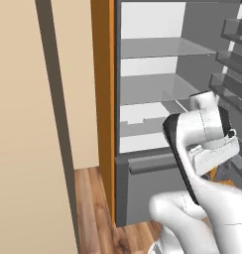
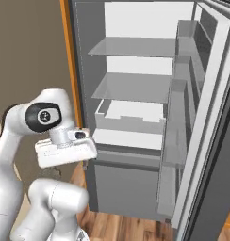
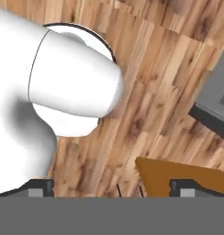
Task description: Place one of the steaks on the plate and the other in the bowl. Then place the bowl in the fridge.
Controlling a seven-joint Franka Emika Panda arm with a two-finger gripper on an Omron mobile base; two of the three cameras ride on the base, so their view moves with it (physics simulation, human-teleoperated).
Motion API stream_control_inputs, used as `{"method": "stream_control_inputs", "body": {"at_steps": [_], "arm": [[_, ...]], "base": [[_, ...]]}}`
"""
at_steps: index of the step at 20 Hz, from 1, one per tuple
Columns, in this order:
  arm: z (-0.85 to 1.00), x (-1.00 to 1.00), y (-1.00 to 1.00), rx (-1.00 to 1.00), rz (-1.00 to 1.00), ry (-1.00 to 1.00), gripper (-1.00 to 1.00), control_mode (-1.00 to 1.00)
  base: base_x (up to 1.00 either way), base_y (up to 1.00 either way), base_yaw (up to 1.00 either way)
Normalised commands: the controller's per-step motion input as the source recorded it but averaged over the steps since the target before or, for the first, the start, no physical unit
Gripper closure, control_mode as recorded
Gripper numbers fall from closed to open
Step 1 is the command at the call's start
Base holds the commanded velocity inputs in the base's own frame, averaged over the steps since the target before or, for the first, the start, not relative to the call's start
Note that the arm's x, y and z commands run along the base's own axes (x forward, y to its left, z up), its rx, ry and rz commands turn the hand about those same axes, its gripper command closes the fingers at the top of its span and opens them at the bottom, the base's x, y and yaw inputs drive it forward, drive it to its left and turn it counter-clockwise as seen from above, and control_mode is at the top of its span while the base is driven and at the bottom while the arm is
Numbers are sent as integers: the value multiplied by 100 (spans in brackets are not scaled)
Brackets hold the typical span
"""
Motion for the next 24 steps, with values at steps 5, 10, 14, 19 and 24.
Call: {"method": "stream_control_inputs", "body": {"at_steps": [5,10,14,19,24], "arm": [[8,0,18,25,-78,-48,-100,-100],[21,-6,81,-6,-46,-47,-100,-100],[28,-6,58,-13,-18,-6,-100,-100],[35,-21,5,-15,1,8,-100,-100],[22,-11,-9,-8,25,2,-100,-100]], "base": [[0,0,0],[0,0,0],[0,0,0],[0,0,0],[0,0,0]]}}
